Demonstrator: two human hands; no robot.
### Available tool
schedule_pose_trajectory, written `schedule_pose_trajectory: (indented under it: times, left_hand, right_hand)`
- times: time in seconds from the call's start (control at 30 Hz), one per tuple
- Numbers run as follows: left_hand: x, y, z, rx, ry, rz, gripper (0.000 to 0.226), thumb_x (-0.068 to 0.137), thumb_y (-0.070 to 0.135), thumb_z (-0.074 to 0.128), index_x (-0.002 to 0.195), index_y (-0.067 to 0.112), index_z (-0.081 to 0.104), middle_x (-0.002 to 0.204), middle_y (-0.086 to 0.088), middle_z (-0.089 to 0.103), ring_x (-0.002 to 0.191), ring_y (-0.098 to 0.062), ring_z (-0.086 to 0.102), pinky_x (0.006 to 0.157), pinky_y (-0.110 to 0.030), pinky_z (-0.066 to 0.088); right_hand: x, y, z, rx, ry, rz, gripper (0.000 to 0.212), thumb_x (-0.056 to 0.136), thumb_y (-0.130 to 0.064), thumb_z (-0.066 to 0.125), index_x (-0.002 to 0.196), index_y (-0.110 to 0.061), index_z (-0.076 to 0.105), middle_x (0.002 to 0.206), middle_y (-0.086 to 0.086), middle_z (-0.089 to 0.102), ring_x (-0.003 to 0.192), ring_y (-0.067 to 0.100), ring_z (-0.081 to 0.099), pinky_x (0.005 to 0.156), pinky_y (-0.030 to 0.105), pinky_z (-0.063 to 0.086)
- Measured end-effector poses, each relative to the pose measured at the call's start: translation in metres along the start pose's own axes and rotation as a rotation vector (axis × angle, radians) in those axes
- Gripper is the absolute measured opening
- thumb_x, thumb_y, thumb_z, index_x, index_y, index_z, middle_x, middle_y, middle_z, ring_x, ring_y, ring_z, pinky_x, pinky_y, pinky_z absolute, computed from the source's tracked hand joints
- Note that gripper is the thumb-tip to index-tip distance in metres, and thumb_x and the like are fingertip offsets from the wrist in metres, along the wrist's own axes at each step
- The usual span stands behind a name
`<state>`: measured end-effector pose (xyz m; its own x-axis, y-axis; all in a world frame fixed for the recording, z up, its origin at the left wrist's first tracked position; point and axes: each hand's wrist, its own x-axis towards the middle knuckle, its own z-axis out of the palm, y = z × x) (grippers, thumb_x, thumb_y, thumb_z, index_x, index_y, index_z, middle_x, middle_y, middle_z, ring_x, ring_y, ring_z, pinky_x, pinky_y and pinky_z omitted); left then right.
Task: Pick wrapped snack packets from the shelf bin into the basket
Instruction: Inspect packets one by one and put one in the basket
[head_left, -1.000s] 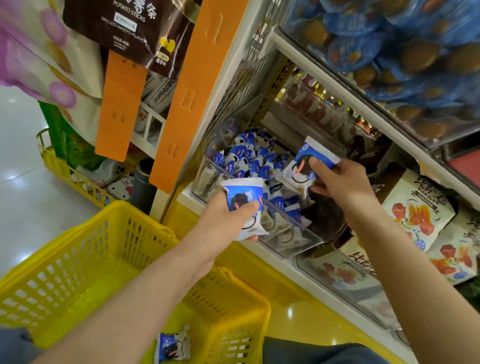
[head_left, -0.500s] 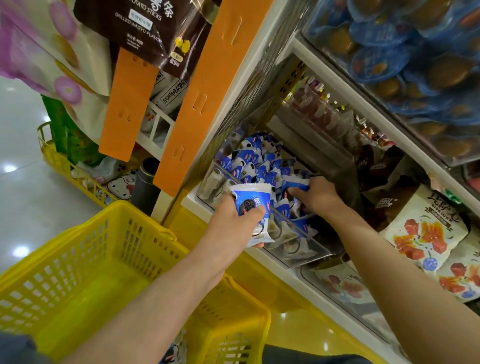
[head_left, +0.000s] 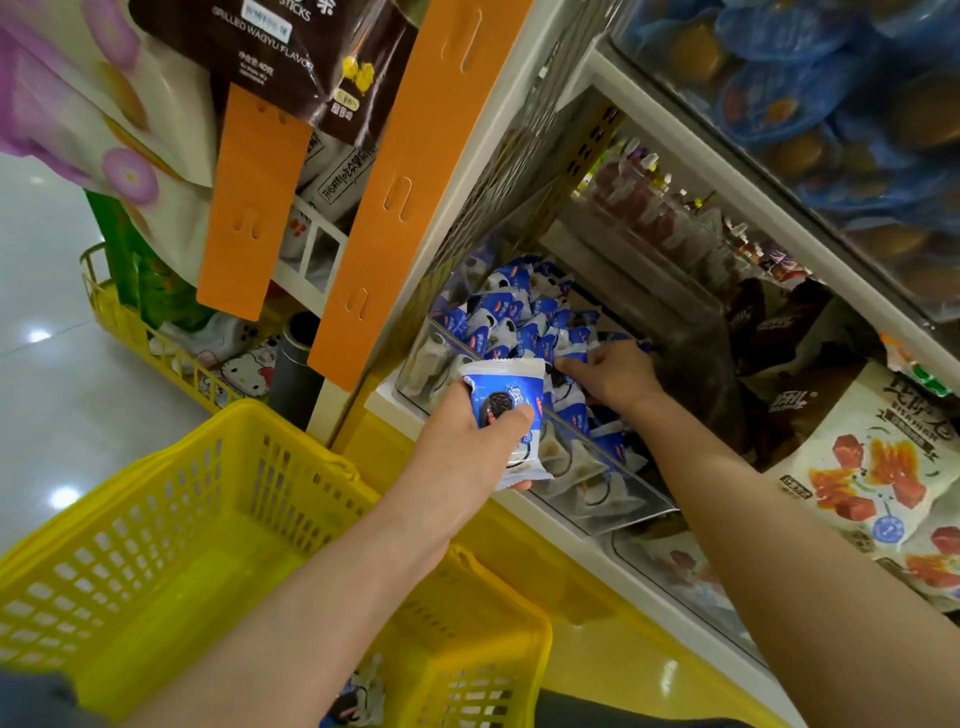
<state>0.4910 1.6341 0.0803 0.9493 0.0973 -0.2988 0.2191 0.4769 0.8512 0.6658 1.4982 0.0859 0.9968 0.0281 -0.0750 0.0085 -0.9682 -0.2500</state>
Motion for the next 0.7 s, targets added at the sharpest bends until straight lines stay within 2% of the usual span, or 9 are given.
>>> schedule_pose_trajectory:
  times: [0.17,0.23,0.3,0.33,0.4,0.47,0.53,0.6,0.7]
  left_hand:
    - [-0.002,-0.001,-0.002,0.050,0.018,-0.014,0.026,0.089,0.019,0.058,0.113,0.026,0.049,0.093,-0.001,0.066,0.052,0.001,0.064,0.041,-0.012,0.044]
    - [-0.003,-0.003,-0.002,0.059,0.005,-0.032,0.026,0.089,0.017,0.057,0.113,0.025,0.050,0.093,-0.003,0.066,0.050,-0.001,0.064,0.041,-0.013,0.045]
    - [-0.005,-0.005,-0.002,0.045,-0.007,-0.059,0.018,0.089,0.013,0.056,0.102,0.026,0.053,0.084,-0.002,0.067,0.045,-0.003,0.062,0.040,-0.015,0.046]
    - [-0.005,-0.007,-0.002,0.044,-0.011,-0.078,0.016,0.089,0.012,0.055,0.095,0.027,0.053,0.078,-0.001,0.066,0.043,-0.003,0.061,0.039,-0.014,0.045]
    - [-0.008,-0.013,-0.002,0.075,-0.026,-0.103,0.015,0.089,0.013,0.055,0.089,0.028,0.053,0.073,0.001,0.065,0.043,0.000,0.059,0.038,-0.011,0.043]
    - [-0.010,-0.020,-0.003,0.104,-0.034,-0.095,0.014,0.089,0.015,0.054,0.090,0.028,0.055,0.070,0.005,0.065,0.045,0.006,0.058,0.037,-0.007,0.039]
    - [-0.011,-0.027,-0.005,0.120,-0.039,-0.086,0.014,0.089,0.013,0.052,0.087,0.027,0.056,0.055,0.014,0.065,0.044,0.010,0.056,0.036,-0.005,0.036]
    - [-0.011,-0.036,-0.008,0.169,-0.029,-0.088,0.017,0.087,0.009,0.052,0.083,0.026,0.055,0.045,0.019,0.060,0.041,0.009,0.054,0.035,-0.005,0.035]
    - [-0.013,-0.053,-0.018,0.320,-0.030,-0.088,0.016,0.083,0.006,0.053,0.081,0.022,0.056,0.043,0.016,0.056,0.038,0.006,0.049,0.038,-0.005,0.035]
  right_hand:
    - [-0.007,-0.004,-0.007,-0.028,-0.096,0.051,0.041,0.089,-0.045,0.053,0.068,-0.011,0.046,0.064,0.006,0.048,0.065,0.020,0.052,0.067,0.032,0.044]
    - [-0.016,-0.008,-0.010,-0.073,-0.067,0.030,0.038,0.092,-0.047,0.047,0.094,-0.010,0.054,0.081,0.008,0.056,0.082,0.024,0.057,0.072,0.031,0.044]
    - [-0.034,-0.011,-0.013,0.009,0.077,-0.087,0.043,0.093,-0.043,0.048,0.122,-0.011,0.049,0.111,0.009,0.059,0.101,0.023,0.058,0.084,0.036,0.049]
    - [-0.047,-0.012,-0.013,0.100,0.182,-0.185,0.038,0.094,-0.039,0.049,0.122,-0.013,0.050,0.114,0.005,0.059,0.099,0.016,0.058,0.085,0.034,0.050]
    - [-0.080,-0.013,-0.011,0.291,0.346,-0.367,0.018,0.094,-0.030,0.049,0.110,-0.022,0.054,0.097,-0.009,0.059,0.081,-0.001,0.053,0.073,0.016,0.048]
    - [-0.112,-0.010,-0.003,0.395,0.374,-0.510,0.010,0.093,-0.027,0.047,0.101,-0.028,0.053,0.085,-0.018,0.054,0.074,-0.003,0.052,0.063,0.010,0.044]
    - [-0.138,-0.003,0.011,0.413,0.356,-0.601,0.012,0.093,-0.029,0.043,0.101,-0.029,0.052,0.087,-0.020,0.053,0.078,-0.001,0.053,0.066,0.011,0.043]
    - [-0.158,0.007,0.029,0.403,0.332,-0.611,0.012,0.093,-0.032,0.043,0.102,-0.028,0.050,0.089,-0.020,0.051,0.079,0.000,0.052,0.067,0.012,0.042]
    - [-0.176,0.022,0.055,0.453,0.230,-0.471,0.013,0.095,-0.037,0.042,0.104,-0.029,0.047,0.091,-0.019,0.049,0.082,0.000,0.051,0.069,0.013,0.042]
